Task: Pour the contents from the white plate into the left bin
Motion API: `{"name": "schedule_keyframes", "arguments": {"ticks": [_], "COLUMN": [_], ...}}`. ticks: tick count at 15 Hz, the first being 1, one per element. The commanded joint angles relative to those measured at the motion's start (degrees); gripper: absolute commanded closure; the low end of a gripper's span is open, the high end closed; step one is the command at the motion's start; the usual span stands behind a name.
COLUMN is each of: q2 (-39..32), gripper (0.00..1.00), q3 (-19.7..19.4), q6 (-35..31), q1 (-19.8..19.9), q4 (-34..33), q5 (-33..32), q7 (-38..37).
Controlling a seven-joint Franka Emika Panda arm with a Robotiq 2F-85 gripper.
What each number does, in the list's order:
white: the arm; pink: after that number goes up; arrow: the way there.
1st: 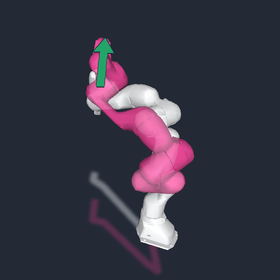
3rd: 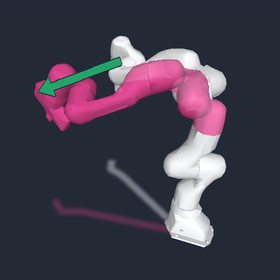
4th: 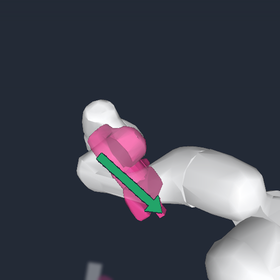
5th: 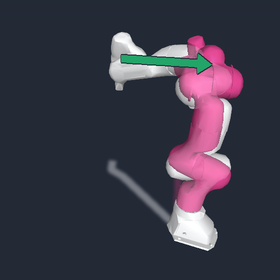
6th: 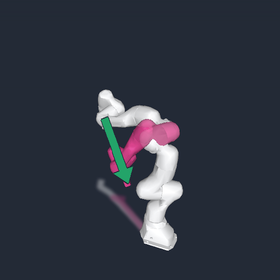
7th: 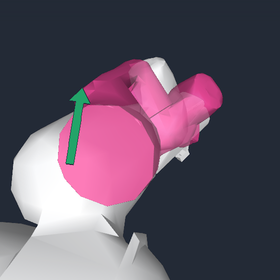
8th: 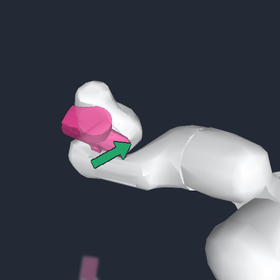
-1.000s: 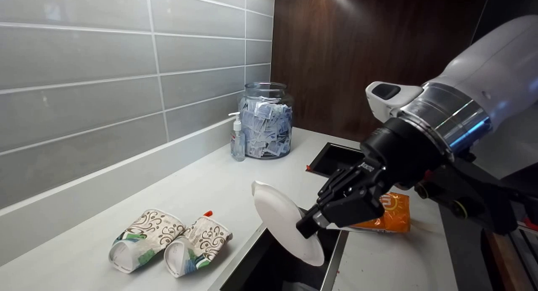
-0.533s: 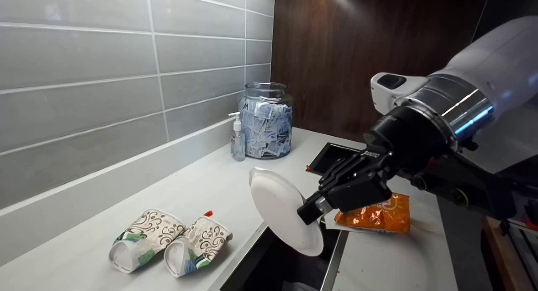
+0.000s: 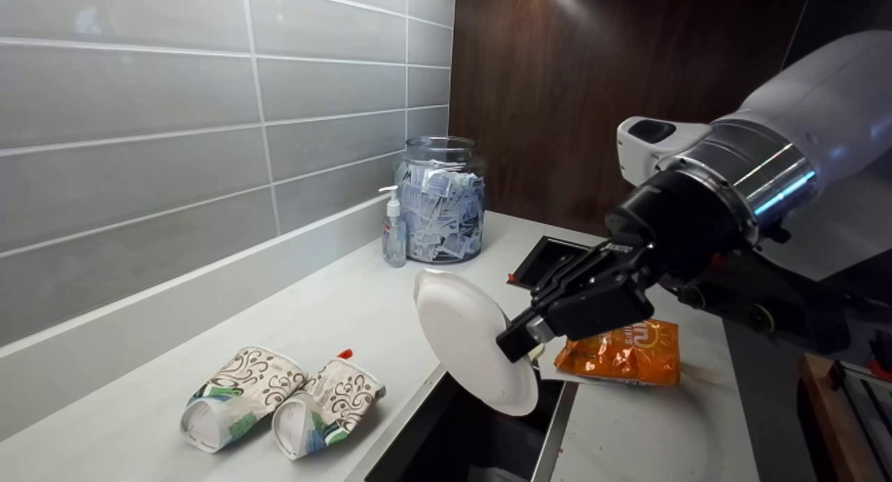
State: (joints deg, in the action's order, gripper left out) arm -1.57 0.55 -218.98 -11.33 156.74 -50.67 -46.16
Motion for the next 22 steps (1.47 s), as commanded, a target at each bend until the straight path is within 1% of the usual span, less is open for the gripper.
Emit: {"name": "schedule_keyframes", "arguments": {"ticks": [1, 2, 3, 4, 5, 6, 7, 8, 9, 10, 11, 12, 13, 15, 17, 18, 19, 21, 22], "q2": [1.16, -0.44, -0.49, -1.09, -0.91, -1.47, -0.83, -1.06, -0.20, -1.25, -0.15, -0.96, -0.44, -1.42, -1.60, -2.15, -1.83, -1.98, -2.81], "gripper": [0.99, 0.99, 0.99, 0.99, 0.99, 0.99, 0.99, 0.99, 0.99, 0.99, 0.99, 0.99, 0.99, 0.99, 0.99, 0.99, 0.99, 0.99, 0.99], "q3": [-0.35, -0.58, -0.75, -1.00, -1.17, -1.33, -1.40, -1.50, -1.54, -1.66, -1.58, -1.57, -1.55, -1.60, -1.90, -2.08, 0.45, 0.83, 0.90], "q6": [2.63, -1.93, -3.19, -5.83, -5.97, -8.56, -7.40, -8.15, -5.28, -8.78, -6.15, -8.34, -7.04, -10.25, -12.46, -14.91, -14.89, -16.08, -17.52], "q1": [0.22, 0.59, 0.73, 1.01, 1.08, 1.30, 1.22, 1.23, 0.99, 1.20, 0.94, 1.02, 0.91, 1.10, 1.40, 1.62, 4.17, 5.21, 5.90], "q4": [0.92, 0.26, 0.39, 0.27, 0.41, 0.33, 0.69, 0.59, 1.02, 0.58, 1.14, 0.73, 0.96, 0.51, 0.84, 0.83, 1.28, 1.68, 0.80], "q5": [0.29, -3.73, -3.58, -4.96, -4.85, -5.61, -4.47, -5.01, -2.76, -4.95, -2.62, -4.69, -3.72, -6.51, -6.06, -6.50, -5.25, -4.76, -5.79], "q7": [0.63, -0.48, -0.12, -0.33, -0.25, -0.09, 0.52, 0.69, 1.27, 1.15, 2.17, 1.82, 2.45, 2.94, 3.18, 3.34, 3.90, 4.03, 3.44]}}
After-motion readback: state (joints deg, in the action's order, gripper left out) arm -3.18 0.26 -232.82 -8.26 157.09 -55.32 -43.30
